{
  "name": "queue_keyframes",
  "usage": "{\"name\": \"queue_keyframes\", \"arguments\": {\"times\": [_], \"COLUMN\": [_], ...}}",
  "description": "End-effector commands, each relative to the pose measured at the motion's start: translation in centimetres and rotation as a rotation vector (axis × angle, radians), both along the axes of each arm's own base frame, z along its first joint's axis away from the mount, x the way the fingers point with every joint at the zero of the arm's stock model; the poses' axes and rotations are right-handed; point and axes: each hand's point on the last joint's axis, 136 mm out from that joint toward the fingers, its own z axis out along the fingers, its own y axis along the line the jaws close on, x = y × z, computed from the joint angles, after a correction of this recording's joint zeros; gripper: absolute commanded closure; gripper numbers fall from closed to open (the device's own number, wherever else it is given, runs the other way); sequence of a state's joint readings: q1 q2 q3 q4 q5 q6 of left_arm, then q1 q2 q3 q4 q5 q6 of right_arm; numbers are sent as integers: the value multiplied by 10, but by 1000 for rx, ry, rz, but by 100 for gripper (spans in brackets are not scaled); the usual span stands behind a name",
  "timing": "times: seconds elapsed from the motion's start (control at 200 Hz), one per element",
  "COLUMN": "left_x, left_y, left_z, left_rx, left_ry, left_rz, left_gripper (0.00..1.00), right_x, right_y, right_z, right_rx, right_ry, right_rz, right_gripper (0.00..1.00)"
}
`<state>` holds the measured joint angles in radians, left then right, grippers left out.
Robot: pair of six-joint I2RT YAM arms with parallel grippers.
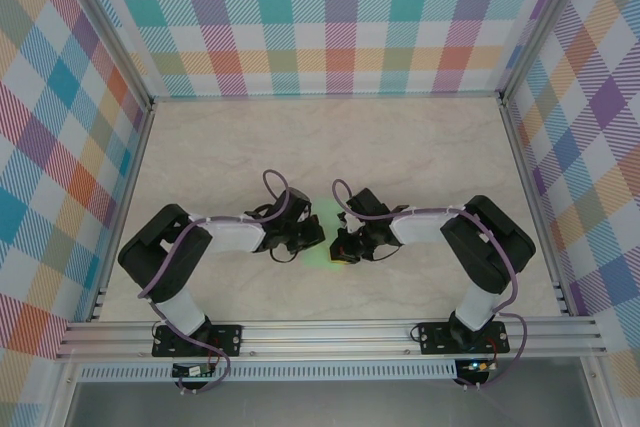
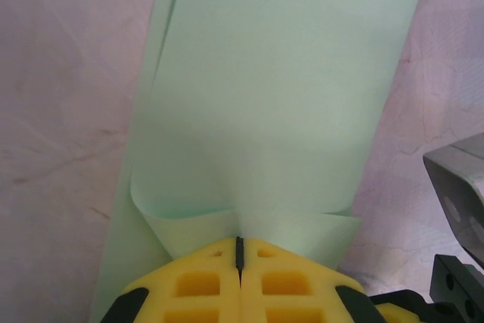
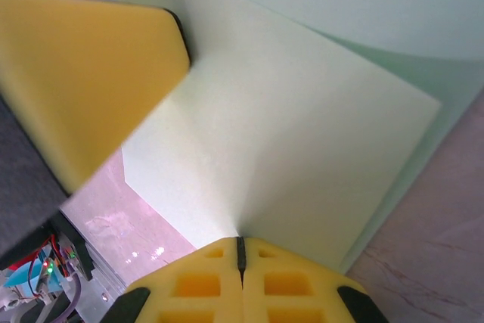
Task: Fold a paper plane with a square sheet of paper (pick it up from the middle)
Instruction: Fold the triangle a second time at the center of the table.
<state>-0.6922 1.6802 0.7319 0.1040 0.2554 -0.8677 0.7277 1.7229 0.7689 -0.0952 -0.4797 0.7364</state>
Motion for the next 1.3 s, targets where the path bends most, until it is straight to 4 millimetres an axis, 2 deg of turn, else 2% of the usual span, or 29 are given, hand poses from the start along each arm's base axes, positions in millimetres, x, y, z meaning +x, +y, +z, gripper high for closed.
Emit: {"name": "queue_keyframes", "arguments": {"times": [0.0,0.575,0.755,0.845,1.015,1.11,1.295], "left_x": [14,33,38,42,45,38,22], "left_y": [38,58,63,65,57,46,20], "left_z": [-17,-22,-13,-1,36,50,51], "left_rx": [122,110,106,104,37,-17,-55], "left_ry": [-5,3,-12,-34,-94,-112,-112], "left_rz": [76,95,92,89,69,40,-44], "left_gripper": [100,100,100,100,98,97,97], "right_x": [-21,-20,-20,-19,-16,-14,-10], "right_y": [-39,-36,-34,-32,-30,-28,-24], "right_z": [-35,-31,-31,-30,-28,-25,-21], "right_rx": [-195,-170,-163,-160,-156,-149,-136], "right_ry": [89,97,102,101,96,91,83], "right_rz": [-17,-9,-7,-5,-6,-7,-8], "right_gripper": [99,99,98,98,98,97,97]}}
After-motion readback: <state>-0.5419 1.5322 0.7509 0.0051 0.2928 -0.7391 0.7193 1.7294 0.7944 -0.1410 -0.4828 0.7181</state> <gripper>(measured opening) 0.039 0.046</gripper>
